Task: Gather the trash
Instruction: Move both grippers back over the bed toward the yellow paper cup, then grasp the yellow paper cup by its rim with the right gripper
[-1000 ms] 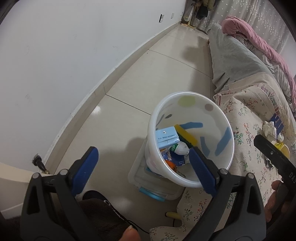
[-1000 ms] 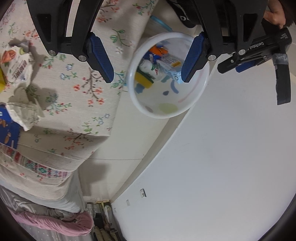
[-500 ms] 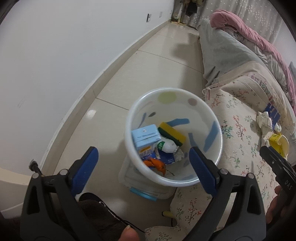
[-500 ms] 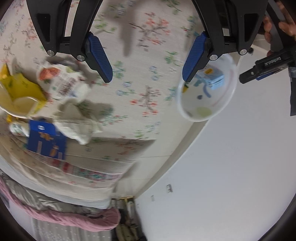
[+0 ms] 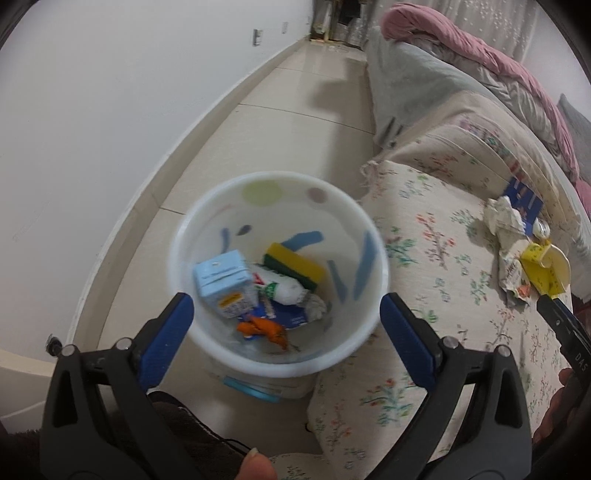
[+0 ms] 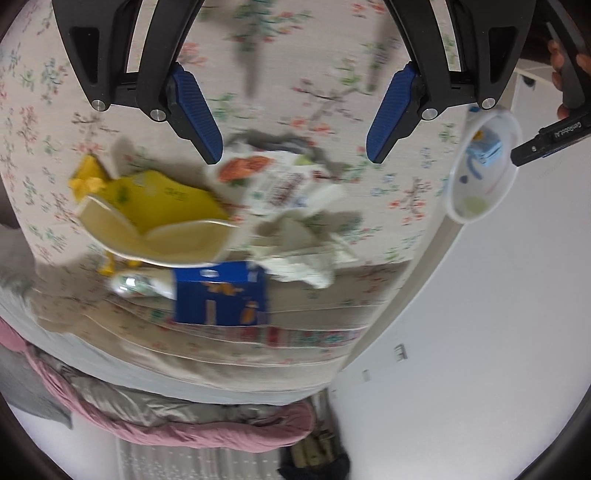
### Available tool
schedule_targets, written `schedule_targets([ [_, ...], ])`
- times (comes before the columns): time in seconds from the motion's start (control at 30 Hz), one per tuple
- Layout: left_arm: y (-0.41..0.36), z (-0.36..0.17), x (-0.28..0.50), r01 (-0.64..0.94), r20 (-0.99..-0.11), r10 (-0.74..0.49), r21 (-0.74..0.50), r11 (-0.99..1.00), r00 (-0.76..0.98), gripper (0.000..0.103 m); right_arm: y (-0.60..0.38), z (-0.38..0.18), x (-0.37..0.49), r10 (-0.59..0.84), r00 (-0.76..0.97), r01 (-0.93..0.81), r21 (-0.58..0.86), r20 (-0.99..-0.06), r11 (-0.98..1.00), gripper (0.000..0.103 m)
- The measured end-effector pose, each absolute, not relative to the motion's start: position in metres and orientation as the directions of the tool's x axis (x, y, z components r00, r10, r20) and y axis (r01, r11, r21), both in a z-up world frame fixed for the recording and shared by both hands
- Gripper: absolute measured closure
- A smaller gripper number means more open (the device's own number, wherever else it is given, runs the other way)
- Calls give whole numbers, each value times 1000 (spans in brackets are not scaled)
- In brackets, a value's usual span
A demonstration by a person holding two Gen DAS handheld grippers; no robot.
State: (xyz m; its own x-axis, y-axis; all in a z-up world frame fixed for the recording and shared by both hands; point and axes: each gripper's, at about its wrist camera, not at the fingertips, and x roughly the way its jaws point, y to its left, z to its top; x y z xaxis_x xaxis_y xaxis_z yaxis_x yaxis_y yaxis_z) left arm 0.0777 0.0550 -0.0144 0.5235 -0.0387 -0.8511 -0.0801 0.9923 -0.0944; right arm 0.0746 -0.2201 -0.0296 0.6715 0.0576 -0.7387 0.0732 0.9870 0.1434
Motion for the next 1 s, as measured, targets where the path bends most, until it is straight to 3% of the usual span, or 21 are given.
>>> schedule_targets([
  [0.8,-31,-23,99,52,-860,-168,-164,985,482,2,-343,-31,74,-107,699,313,168,-707,935,22],
  [1.0,-43,-27,101,83,-861,-200,-182,980,468,3,-347,-37,90,-119,689,316,148,-715,937,39],
])
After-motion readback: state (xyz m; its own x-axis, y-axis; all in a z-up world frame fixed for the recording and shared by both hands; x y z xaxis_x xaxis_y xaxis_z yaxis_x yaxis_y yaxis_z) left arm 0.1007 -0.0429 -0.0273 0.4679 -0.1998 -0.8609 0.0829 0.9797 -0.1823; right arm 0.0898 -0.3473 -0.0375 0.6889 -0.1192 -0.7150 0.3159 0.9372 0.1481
